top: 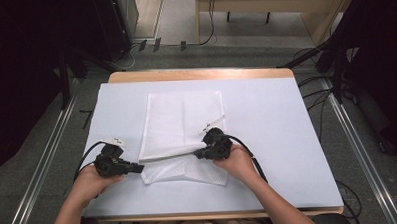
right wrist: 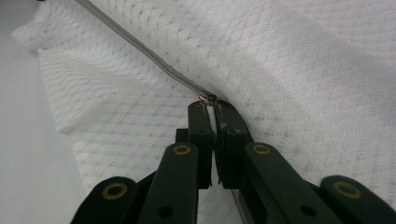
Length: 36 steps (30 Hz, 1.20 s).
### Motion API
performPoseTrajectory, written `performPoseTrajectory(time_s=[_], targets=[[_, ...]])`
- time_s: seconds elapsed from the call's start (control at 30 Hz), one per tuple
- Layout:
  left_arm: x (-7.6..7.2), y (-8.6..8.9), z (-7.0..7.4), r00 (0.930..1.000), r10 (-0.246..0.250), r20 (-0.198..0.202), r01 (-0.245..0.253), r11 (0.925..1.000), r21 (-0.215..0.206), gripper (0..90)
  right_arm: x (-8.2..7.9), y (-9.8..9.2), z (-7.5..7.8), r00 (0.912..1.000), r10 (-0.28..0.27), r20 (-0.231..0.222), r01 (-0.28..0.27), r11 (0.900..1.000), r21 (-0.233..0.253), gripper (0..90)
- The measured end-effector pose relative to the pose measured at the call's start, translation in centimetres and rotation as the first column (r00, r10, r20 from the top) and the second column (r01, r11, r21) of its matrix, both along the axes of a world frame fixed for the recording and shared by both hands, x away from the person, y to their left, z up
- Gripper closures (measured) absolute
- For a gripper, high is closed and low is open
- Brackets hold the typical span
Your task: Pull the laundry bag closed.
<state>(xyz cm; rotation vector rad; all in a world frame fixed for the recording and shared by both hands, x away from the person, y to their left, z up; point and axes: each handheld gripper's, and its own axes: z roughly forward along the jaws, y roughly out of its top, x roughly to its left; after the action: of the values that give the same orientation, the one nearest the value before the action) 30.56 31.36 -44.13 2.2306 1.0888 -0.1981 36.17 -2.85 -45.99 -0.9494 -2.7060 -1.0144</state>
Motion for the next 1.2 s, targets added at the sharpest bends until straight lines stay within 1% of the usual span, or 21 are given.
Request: performPoseTrajectory(time_s=[0.07, 0.37, 0.57, 0.77, 0.87, 1.07, 1.2], targets=[[0.0, 0.0, 0.1, 1.0000, -0.001, -0.003, 0.001, 0.9998, -0.021, 88.8, 0.0, -0.2, 0.0, 1.0000, -0.006, -0.003, 0.006, 1.000, -0.006, 88.0], [0.0, 0.1, 0.0, 1.0000, 0.003, -0.002, -0.003, 0.9999, -0.012, 88.8, -0.1, -1.4, 0.2, 0.9998, -0.018, -0.013, 0.018, 1.000, -0.014, 88.0], [0.0, 0.1, 0.0, 1.0000, -0.001, -0.003, 0.001, 1.0000, -0.006, 88.8, -0.2, -1.8, 0.3, 0.9998, -0.017, -0.012, 0.017, 1.000, -0.017, 88.0], [-0.1, 0.0, 0.1, 1.0000, -0.005, -0.005, 0.004, 0.9997, -0.025, 88.8, -0.2, -2.1, 0.4, 0.9997, -0.017, -0.019, 0.017, 1.000, -0.024, 88.0], [-0.1, 0.0, 0.0, 0.9999, -0.005, -0.010, 0.004, 0.9997, -0.025, 88.8, -0.1, -2.4, 0.4, 0.9994, -0.024, -0.026, 0.023, 0.999, -0.026, 88.0], [-0.1, 0.2, 0.0, 1.0000, -0.001, -0.010, 0.000, 0.9997, -0.025, 88.8, 0.0, -2.9, 0.6, 0.9994, -0.026, -0.023, 0.025, 0.999, -0.027, 88.0], [-0.1, 0.2, 0.0, 0.9999, 0.003, -0.013, -0.004, 0.9996, -0.027, 88.8, 0.0, -3.3, 0.8, 0.9990, -0.034, -0.029, 0.033, 0.999, -0.029, 88.0]])
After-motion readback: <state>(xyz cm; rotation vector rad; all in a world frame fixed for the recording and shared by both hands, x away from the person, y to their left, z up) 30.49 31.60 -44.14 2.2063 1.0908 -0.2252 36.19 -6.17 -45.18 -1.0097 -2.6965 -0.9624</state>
